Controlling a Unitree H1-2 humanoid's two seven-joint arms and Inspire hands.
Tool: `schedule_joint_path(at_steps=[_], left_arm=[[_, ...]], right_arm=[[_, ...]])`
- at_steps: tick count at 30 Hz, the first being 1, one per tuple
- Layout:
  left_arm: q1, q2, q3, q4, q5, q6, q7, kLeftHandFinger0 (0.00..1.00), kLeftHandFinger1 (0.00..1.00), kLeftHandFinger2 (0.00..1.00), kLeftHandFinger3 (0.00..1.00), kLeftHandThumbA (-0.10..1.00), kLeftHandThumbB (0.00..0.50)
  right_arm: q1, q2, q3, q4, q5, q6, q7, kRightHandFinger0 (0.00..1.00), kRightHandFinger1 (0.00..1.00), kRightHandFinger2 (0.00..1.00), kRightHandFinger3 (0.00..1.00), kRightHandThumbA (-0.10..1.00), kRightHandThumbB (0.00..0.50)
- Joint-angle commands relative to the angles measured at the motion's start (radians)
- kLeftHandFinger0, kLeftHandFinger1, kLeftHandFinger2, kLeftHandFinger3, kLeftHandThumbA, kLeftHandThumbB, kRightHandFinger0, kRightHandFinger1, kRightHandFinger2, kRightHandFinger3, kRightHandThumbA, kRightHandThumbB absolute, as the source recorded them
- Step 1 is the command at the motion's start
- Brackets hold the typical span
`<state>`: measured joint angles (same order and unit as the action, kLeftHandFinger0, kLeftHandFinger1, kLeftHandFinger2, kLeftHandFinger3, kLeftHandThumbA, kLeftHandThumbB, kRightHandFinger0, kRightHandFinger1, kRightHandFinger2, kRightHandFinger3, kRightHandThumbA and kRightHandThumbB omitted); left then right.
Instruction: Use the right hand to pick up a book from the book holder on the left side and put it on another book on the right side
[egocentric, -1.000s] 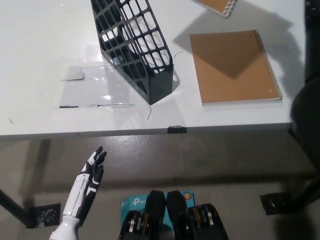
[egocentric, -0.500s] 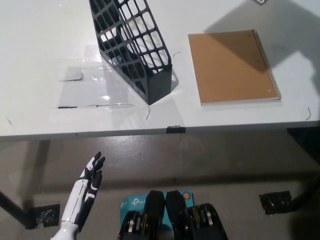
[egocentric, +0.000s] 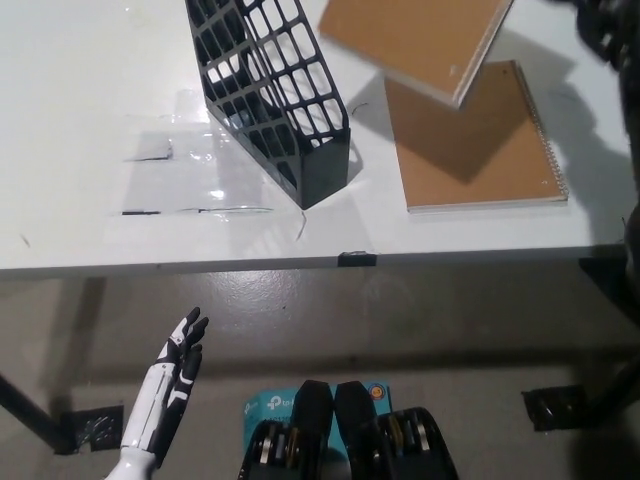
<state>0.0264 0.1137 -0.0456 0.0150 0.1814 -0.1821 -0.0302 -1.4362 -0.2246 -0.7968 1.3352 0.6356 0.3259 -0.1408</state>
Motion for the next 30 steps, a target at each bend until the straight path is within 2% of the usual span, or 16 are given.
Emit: schedule_joint_path(at_steps=[1,3,5,11,15,16,18,19,21,23,25,27,29,30], left_arm=[[0.0,0.004,0.01,-0.019,-0.016,-0.038,0.01,1.0,1.0,1.0,1.0,1.0,0.076],[-0.004,0.007,0.01,-0.017,-0.014,-0.039,0.01,1.0,1.0,1.0,1.0,1.0,0.081],[-0.005,0.006,0.011,-0.021,-0.013,-0.033,0.012,1.0,1.0,1.0,1.0,1.0,0.081],[-0.006,0.006,0.016,-0.022,-0.005,-0.036,0.019,1.0,1.0,1.0,1.0,1.0,0.074],[-0.002,0.003,0.017,-0.025,-0.012,-0.031,0.015,1.0,1.0,1.0,1.0,1.0,0.067],[0.001,0.003,0.017,-0.03,-0.01,-0.025,0.016,1.0,1.0,1.0,1.0,1.0,0.069],[0.002,0.004,0.019,-0.028,-0.011,-0.03,0.017,1.0,1.0,1.0,1.0,1.0,0.071],[-0.001,0.005,0.02,-0.022,-0.012,-0.04,0.018,1.0,1.0,1.0,1.0,1.0,0.068],[0.001,0.005,0.023,-0.019,-0.012,-0.045,0.019,1.0,1.0,1.0,1.0,1.0,0.066],[0.0,0.004,0.023,-0.02,-0.005,-0.043,0.021,1.0,1.0,1.0,1.0,1.0,0.064],[-0.001,0.003,0.023,-0.017,-0.007,-0.046,0.019,1.0,1.0,1.0,1.0,1.0,0.063],[-0.002,0.001,0.024,-0.015,-0.011,-0.046,0.018,1.0,1.0,1.0,1.0,1.0,0.063],[-0.001,-0.001,0.025,-0.016,-0.017,-0.04,0.016,1.0,1.0,1.0,1.0,1.0,0.071],[-0.002,-0.001,0.024,-0.016,-0.014,-0.041,0.016,1.0,1.0,1.0,1.0,1.0,0.071]], right_arm=[[-0.072,-0.036,0.032,0.0,0.002,-0.1,0.058,0.0,0.04,0.6,1.0,-0.1,0.049],[-0.06,-0.045,0.062,0.013,-0.015,-0.097,0.063,0.0,0.0,0.57,1.0,-0.1,0.048],[-0.053,-0.053,0.072,0.02,-0.012,-0.094,0.063,0.0,0.0,0.54,1.0,-0.1,0.068],[-0.038,-0.082,0.074,0.039,-0.007,-0.093,0.076,0.0,0.0,0.57,1.0,-0.1,0.05],[-0.039,-0.104,0.088,0.043,-0.014,-0.076,0.068,0.0,0.0,0.58,1.0,-0.1,0.08],[-0.041,-0.111,0.098,0.044,-0.02,-0.064,0.069,0.0,0.0,0.58,1.0,-0.1,0.056],[-0.043,-0.12,0.114,0.05,-0.029,-0.045,0.083,0.0,0.0,0.59,1.0,-0.1,0.047],[-0.048,-0.122,0.13,0.052,-0.043,-0.043,0.069,0.0,0.0,0.6,1.0,-0.1,0.072],[-0.048,-0.129,0.163,0.06,-0.064,-0.024,0.081,0.0,0.0,0.63,1.0,-0.1,0.073],[-0.045,-0.136,0.194,0.064,-0.082,0.001,0.095,0.0,0.03,0.67,1.0,-0.1,0.064],[-0.04,-0.144,0.234,0.067,-0.104,0.025,0.128,0.0,0.09,0.66,1.0,-0.1,0.058],[-0.035,-0.149,0.263,0.07,-0.116,0.053,0.155,0.0,0.08,0.67,1.0,-0.1,0.056],[-0.028,-0.147,0.302,0.071,-0.142,0.058,0.153,0.0,0.1,0.72,1.0,-0.1,0.089],[-0.017,-0.148,0.349,0.07,-0.18,0.049,0.194,0.0,0.08,0.7,1.0,-0.1,0.073]])
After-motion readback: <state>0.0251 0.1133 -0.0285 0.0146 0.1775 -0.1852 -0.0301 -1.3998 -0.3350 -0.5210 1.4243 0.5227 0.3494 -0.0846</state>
